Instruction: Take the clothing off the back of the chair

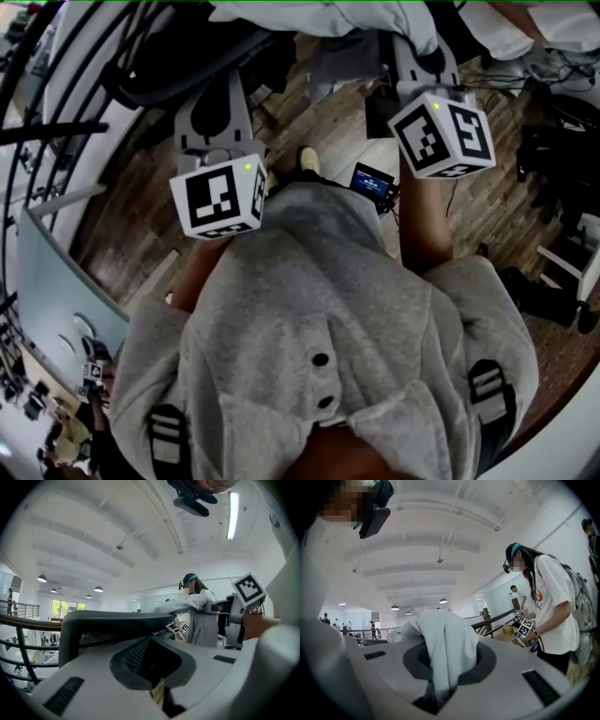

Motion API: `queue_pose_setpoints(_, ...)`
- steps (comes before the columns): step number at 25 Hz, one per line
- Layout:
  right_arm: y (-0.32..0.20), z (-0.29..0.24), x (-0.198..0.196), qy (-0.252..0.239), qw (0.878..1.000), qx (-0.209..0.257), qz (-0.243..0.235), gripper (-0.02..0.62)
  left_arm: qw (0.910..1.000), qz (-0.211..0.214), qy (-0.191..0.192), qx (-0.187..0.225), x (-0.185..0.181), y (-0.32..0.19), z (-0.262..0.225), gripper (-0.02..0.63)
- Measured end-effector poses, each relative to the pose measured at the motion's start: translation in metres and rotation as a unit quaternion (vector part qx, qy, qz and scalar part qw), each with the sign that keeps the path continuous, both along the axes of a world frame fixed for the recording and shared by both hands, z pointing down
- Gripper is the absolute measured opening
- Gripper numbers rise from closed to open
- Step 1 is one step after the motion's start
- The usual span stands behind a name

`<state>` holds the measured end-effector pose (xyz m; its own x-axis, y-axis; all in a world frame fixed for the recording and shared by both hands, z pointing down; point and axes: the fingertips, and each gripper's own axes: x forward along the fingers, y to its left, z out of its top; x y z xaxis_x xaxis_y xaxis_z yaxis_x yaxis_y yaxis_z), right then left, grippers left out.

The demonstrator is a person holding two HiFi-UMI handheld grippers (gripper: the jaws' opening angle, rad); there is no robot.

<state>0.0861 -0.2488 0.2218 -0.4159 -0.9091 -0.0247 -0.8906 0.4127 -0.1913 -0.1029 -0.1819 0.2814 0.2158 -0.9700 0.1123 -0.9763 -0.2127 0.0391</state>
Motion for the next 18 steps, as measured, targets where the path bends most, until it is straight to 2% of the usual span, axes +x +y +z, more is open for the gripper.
queue_pose_setpoints(13, 0.015, 0.010, 0.044, -0.012, 0.999, -0.009, 0.036, 0.067, 1.0000, 0.004, -0.002, 0.001, 0.018, 0.017, 0.004, 0.011)
queue_pose_setpoints(18, 0.029, 0.005, 0.063, -0.023, 0.998, -0.012, 0.052, 0.067, 0.9996, 0.026, -0.005, -0.002, 0.039, 0.028, 0.004, 0.011)
